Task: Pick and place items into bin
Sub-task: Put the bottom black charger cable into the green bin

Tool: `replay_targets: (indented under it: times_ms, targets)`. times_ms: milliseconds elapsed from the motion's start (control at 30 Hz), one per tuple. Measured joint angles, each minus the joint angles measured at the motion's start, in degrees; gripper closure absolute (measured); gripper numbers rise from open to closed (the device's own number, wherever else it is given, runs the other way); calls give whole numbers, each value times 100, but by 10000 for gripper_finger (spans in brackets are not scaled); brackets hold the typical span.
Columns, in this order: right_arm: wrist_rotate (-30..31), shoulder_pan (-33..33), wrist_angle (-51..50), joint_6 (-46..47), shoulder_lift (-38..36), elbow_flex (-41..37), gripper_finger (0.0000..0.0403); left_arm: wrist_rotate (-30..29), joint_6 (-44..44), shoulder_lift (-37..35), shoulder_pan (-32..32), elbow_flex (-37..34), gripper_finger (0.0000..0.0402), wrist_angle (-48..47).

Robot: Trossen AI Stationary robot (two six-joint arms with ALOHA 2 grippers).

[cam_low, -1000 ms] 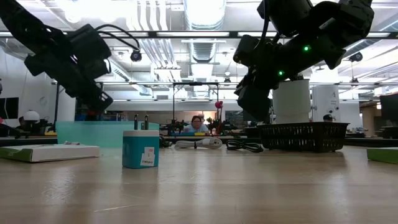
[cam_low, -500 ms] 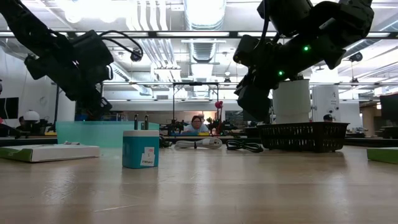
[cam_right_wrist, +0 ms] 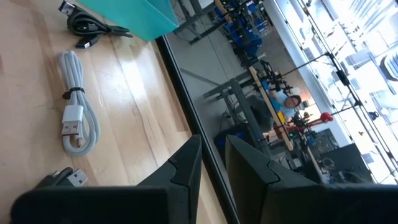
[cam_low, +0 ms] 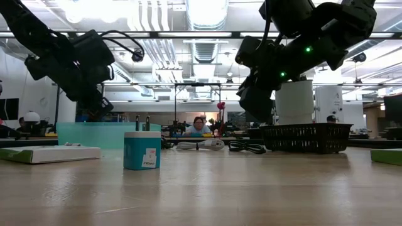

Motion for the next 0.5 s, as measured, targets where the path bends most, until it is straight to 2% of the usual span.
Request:
replay_targets:
  times_ms: [233, 500]
  targets:
    - [-1, 0, 0, 0, 0, 0, 342, -56, 2, 0, 2, 0, 381, 236]
    - [-1, 2, 0, 0, 0, 0, 342, -56, 2, -2, 2, 0, 318, 293]
